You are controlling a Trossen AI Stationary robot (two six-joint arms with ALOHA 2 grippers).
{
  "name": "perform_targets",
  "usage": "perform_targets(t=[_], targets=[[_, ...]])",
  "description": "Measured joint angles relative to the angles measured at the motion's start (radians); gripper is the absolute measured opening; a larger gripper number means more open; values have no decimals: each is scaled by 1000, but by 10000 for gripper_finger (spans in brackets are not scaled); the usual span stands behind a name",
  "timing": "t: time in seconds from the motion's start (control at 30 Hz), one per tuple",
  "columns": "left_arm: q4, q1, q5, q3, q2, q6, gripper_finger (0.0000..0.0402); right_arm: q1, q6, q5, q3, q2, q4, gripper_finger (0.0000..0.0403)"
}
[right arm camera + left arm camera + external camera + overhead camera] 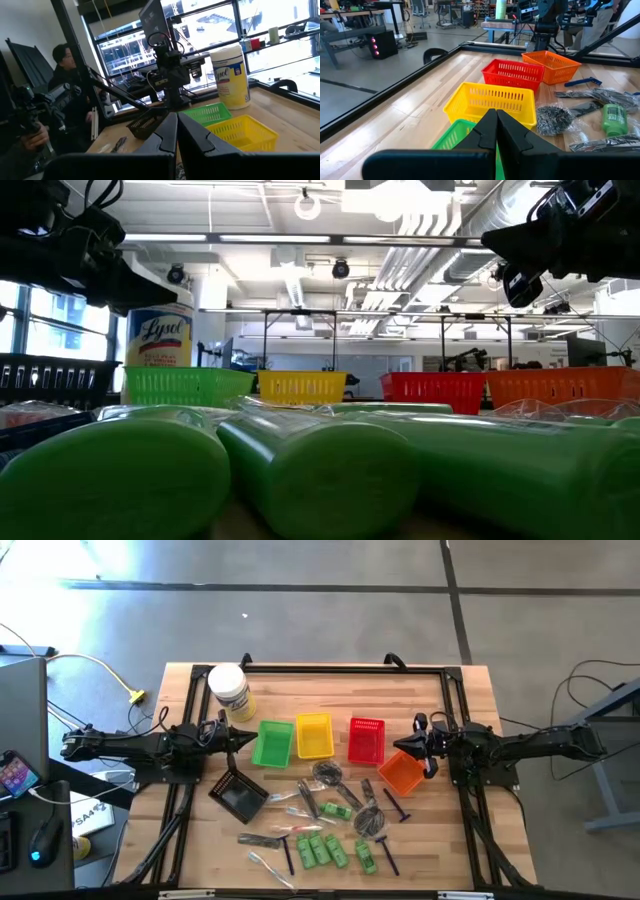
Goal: Pick & Place Travel size toiletries
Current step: Put the green shampoo into yellow basket
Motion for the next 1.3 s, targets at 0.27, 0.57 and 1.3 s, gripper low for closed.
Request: perform_targets(t=[0.27, 0.57, 1.3], targets=[[-1, 0, 0, 0, 0, -31, 2, 0, 2, 2, 0, 0, 12, 4], [0, 0, 0, 0, 0, -34, 2, 0, 5, 0, 0, 0, 15, 4], [24, 0, 1, 1, 0, -34, 2, 0, 34, -29, 0, 0, -25, 4]])
